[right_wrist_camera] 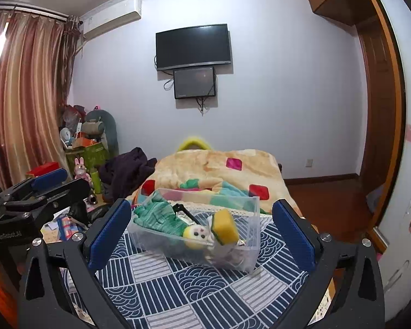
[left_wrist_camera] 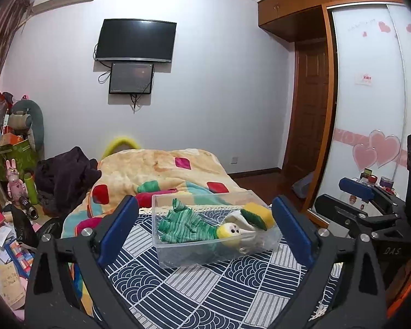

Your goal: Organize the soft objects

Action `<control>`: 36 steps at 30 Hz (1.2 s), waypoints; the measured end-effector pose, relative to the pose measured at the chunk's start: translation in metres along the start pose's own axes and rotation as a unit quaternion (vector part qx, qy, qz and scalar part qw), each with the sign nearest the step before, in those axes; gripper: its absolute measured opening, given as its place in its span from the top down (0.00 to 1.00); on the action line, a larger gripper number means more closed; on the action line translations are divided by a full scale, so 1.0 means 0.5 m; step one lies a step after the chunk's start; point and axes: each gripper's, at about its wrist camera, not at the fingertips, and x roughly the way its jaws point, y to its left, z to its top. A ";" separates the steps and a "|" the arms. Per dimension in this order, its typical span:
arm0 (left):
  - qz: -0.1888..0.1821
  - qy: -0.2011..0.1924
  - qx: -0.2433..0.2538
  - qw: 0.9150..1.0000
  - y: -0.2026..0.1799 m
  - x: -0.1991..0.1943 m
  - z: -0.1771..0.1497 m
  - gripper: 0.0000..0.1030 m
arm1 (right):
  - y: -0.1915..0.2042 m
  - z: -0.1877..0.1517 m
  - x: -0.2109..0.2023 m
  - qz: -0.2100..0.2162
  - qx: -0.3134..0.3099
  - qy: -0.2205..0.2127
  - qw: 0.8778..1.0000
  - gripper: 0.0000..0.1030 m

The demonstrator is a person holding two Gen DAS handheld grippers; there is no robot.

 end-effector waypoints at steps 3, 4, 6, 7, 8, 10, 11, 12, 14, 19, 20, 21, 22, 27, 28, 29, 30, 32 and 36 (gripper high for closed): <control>0.000 0.001 -0.003 1.000 0.004 0.002 -0.003 0.04 | -0.001 -0.002 0.000 0.001 0.002 0.001 1.000 0.00; -0.002 0.002 -0.004 1.000 0.006 0.002 -0.003 0.04 | -0.001 -0.002 -0.001 0.001 0.003 0.001 1.000 0.00; -0.003 0.003 -0.007 1.000 0.009 0.003 -0.004 0.04 | -0.001 -0.002 -0.001 0.001 0.002 0.001 1.000 0.00; -0.003 0.003 -0.007 1.000 0.009 0.004 -0.004 0.04 | -0.001 -0.002 -0.001 0.001 0.002 0.001 1.000 0.00; -0.002 0.002 -0.007 1.000 0.009 0.004 -0.005 0.04 | -0.001 -0.002 -0.001 0.000 0.002 0.002 1.000 0.00; -0.003 0.002 -0.008 1.000 0.009 0.002 -0.005 0.04 | -0.001 -0.002 -0.001 0.001 0.002 0.001 1.000 0.00; -0.004 0.002 -0.007 1.000 0.009 0.002 -0.006 0.04 | -0.001 -0.002 -0.001 0.001 0.002 0.001 1.000 0.00; -0.004 0.002 -0.007 1.000 0.009 0.002 -0.006 0.04 | -0.001 -0.002 -0.002 0.001 0.002 0.001 1.000 0.00; -0.003 0.001 -0.006 1.000 0.007 0.001 -0.006 0.03 | 0.000 -0.003 -0.003 0.000 0.002 0.000 1.000 0.00; -0.003 0.000 -0.005 1.000 0.007 -0.001 -0.006 0.03 | -0.001 -0.004 -0.006 0.000 0.004 -0.004 1.000 0.00; -0.003 0.000 -0.005 1.000 0.006 -0.001 -0.005 0.03 | -0.002 -0.005 -0.007 0.000 0.005 -0.004 1.000 0.00; -0.002 0.000 -0.004 1.000 0.006 -0.001 -0.005 0.03 | -0.002 -0.005 -0.008 0.000 0.006 -0.004 1.000 0.00; -0.002 0.000 -0.004 1.000 0.005 -0.001 -0.004 0.03 | -0.002 -0.005 -0.009 0.000 0.007 -0.005 1.000 0.00; -0.003 -0.001 -0.002 1.000 0.000 -0.002 -0.003 0.03 | -0.001 -0.002 -0.014 0.001 0.008 -0.008 1.000 0.00; -0.002 -0.001 -0.002 1.000 0.000 -0.001 -0.004 0.03 | -0.001 -0.002 -0.014 0.001 0.008 -0.008 1.000 0.00; -0.003 -0.001 -0.001 1.000 0.000 -0.001 -0.004 0.03 | -0.001 -0.002 -0.014 0.001 0.008 -0.008 1.000 0.00; -0.003 -0.001 -0.001 1.000 0.000 -0.001 -0.004 0.03 | 0.000 -0.002 -0.016 0.001 0.007 -0.009 1.000 0.00; -0.004 -0.002 -0.001 1.000 0.000 -0.002 -0.003 0.03 | 0.000 -0.002 -0.015 0.001 0.007 -0.009 1.000 0.00; -0.004 -0.005 0.003 1.000 -0.003 -0.005 -0.003 0.03 | -0.001 -0.001 -0.015 0.000 0.008 -0.010 1.000 0.00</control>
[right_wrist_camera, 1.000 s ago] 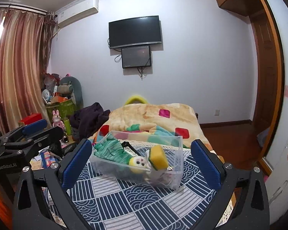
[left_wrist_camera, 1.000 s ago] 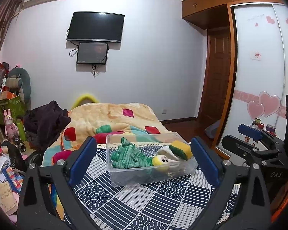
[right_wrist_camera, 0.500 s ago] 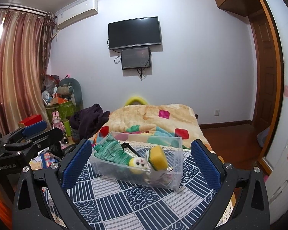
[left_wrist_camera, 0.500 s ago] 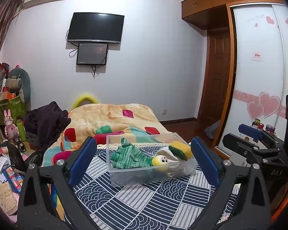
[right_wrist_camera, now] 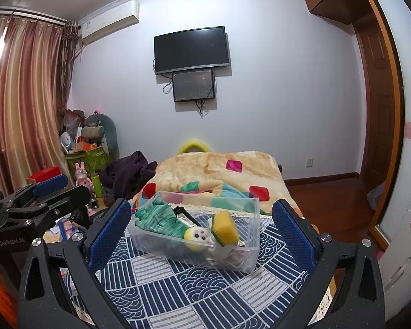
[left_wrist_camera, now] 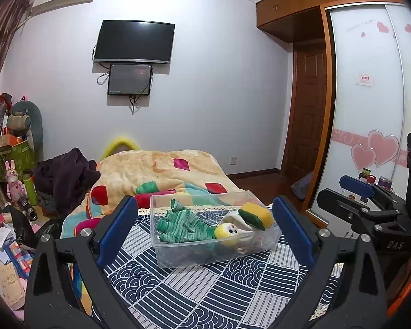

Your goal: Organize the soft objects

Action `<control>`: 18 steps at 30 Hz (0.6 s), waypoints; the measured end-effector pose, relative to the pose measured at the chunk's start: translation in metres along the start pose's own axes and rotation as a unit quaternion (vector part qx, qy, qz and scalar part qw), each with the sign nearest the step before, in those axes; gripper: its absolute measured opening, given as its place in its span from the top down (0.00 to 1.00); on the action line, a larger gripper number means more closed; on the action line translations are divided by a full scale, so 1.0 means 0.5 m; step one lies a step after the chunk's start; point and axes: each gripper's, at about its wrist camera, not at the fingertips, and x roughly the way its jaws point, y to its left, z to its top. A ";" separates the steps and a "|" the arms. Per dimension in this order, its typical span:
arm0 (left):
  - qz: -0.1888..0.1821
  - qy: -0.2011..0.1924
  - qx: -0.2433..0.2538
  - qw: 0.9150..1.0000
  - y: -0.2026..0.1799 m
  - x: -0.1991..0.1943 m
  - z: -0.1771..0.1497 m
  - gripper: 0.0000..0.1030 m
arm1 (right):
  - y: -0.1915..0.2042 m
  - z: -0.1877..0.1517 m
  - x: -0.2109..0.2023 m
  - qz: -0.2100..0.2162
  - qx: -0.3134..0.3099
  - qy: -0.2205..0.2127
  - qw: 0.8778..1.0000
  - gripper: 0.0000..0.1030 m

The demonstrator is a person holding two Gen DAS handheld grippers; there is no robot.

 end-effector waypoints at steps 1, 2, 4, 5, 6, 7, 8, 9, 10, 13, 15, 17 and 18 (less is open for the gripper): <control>0.000 -0.001 0.002 1.000 -0.001 -0.001 0.000 0.03 | 0.000 0.001 -0.001 0.000 0.000 -0.001 1.000 0.00; 0.000 -0.002 0.003 1.000 -0.002 -0.002 0.000 0.03 | 0.000 0.002 -0.002 -0.001 0.001 -0.001 1.000 0.00; -0.002 -0.002 0.006 1.000 -0.005 -0.003 -0.001 0.03 | -0.001 0.004 -0.002 0.000 0.001 -0.002 1.000 0.00; -0.003 -0.001 0.006 1.000 -0.006 -0.003 -0.001 0.03 | -0.001 0.004 -0.002 -0.001 0.001 -0.001 1.000 0.00; -0.003 0.000 0.006 1.000 -0.007 -0.003 -0.001 0.03 | -0.001 0.003 -0.002 -0.001 0.001 -0.001 1.000 0.00; -0.005 0.002 0.005 1.000 -0.008 -0.002 -0.001 0.03 | -0.001 0.003 -0.002 -0.001 0.001 -0.002 1.000 0.00; -0.007 0.004 0.004 1.000 -0.008 -0.001 0.000 0.03 | -0.001 0.003 -0.002 0.000 0.001 -0.002 1.000 0.00; -0.009 0.006 0.003 1.000 -0.007 0.000 0.000 0.03 | -0.001 0.003 -0.002 0.000 0.001 -0.001 1.000 0.00; -0.011 0.008 0.001 1.000 -0.006 0.001 0.000 0.03 | -0.001 0.003 -0.002 0.000 0.001 -0.001 1.000 0.00; -0.015 0.010 -0.002 1.000 -0.004 0.001 -0.001 0.03 | -0.001 0.005 -0.003 0.000 0.001 -0.002 1.000 0.00; -0.015 0.009 -0.001 1.000 -0.005 0.000 -0.001 0.03 | -0.001 0.005 -0.003 0.000 0.001 -0.001 1.000 0.00; -0.015 0.009 0.001 1.000 -0.008 0.000 -0.001 0.03 | 0.000 0.005 -0.004 -0.001 0.001 -0.001 1.000 0.00; -0.014 0.010 0.002 1.000 -0.008 0.001 -0.001 0.03 | 0.000 0.006 -0.005 -0.001 0.001 -0.001 1.000 0.00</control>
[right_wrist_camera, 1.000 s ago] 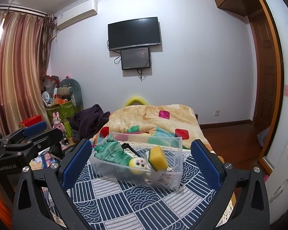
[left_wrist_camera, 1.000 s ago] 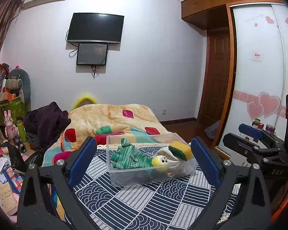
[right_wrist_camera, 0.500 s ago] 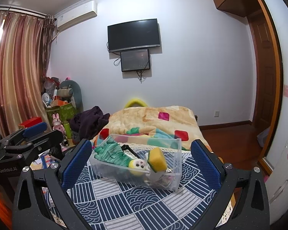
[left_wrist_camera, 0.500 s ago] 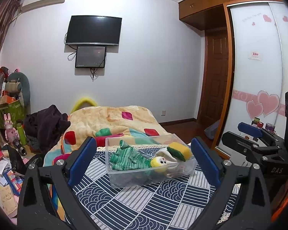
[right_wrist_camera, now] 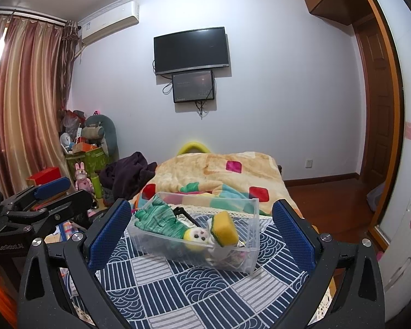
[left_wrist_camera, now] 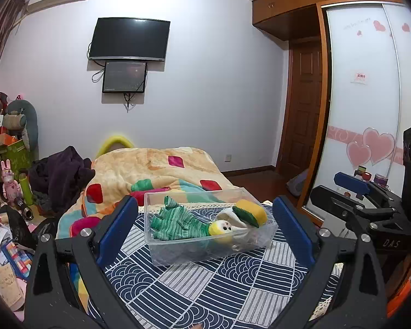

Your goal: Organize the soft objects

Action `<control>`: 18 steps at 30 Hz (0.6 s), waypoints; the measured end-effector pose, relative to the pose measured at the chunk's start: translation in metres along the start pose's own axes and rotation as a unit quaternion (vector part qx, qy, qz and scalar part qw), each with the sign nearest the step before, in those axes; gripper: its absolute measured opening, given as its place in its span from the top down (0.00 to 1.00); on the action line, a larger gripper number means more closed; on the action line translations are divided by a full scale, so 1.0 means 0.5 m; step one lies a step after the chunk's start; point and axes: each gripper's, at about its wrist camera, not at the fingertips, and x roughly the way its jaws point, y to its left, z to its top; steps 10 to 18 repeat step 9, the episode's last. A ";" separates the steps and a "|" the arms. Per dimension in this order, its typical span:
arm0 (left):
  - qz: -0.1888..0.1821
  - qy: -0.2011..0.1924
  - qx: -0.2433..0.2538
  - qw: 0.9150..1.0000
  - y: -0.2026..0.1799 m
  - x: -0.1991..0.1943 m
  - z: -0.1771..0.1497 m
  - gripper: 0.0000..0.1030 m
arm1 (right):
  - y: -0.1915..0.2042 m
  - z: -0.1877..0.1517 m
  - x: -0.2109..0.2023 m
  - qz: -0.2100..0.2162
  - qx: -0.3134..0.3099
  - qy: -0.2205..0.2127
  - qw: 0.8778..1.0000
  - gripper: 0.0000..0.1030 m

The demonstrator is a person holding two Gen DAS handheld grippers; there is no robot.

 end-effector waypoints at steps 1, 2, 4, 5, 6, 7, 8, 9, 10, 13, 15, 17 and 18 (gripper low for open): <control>0.000 0.000 0.000 1.000 0.000 0.000 0.000 0.03 | -0.001 0.000 0.001 0.001 0.000 0.000 1.000 0.00; 0.000 0.000 -0.001 1.000 0.000 0.001 0.001 0.03 | -0.001 0.000 0.001 0.001 0.000 0.000 1.000 0.00; -0.003 0.001 -0.001 1.000 0.000 0.001 0.001 0.03 | 0.000 0.001 -0.001 0.001 -0.001 -0.001 1.000 0.00; -0.005 0.001 -0.001 1.000 0.000 0.001 0.001 0.03 | 0.000 0.000 0.000 0.001 -0.001 -0.001 1.000 0.00; -0.009 0.002 0.000 1.000 -0.001 0.000 0.001 0.03 | 0.000 0.001 -0.001 0.001 -0.001 -0.001 1.000 0.00; -0.009 0.002 0.001 1.000 -0.002 0.001 0.001 0.03 | 0.000 0.002 -0.001 0.001 -0.001 -0.002 1.000 0.00; -0.008 0.002 0.002 1.000 -0.004 0.001 0.000 0.03 | -0.001 0.002 0.000 0.001 0.000 -0.001 1.000 0.00; -0.009 0.003 0.003 1.000 -0.004 0.001 0.000 0.03 | -0.001 0.002 0.001 0.002 0.000 -0.001 1.000 0.00; -0.009 0.003 0.003 1.000 -0.004 0.001 0.000 0.03 | -0.001 0.002 0.001 0.002 0.000 -0.001 1.000 0.00; -0.009 0.003 0.003 1.000 -0.004 0.001 0.000 0.03 | -0.001 0.002 0.001 0.002 0.000 -0.001 1.000 0.00; -0.009 0.003 0.003 1.000 -0.004 0.001 0.000 0.03 | -0.001 0.002 0.001 0.002 0.000 -0.001 1.000 0.00; -0.009 0.003 0.003 1.000 -0.004 0.001 0.000 0.03 | -0.001 0.002 0.001 0.002 0.000 -0.001 1.000 0.00; -0.009 0.003 0.003 1.000 -0.004 0.001 0.000 0.03 | -0.001 0.002 0.001 0.002 0.000 -0.001 1.000 0.00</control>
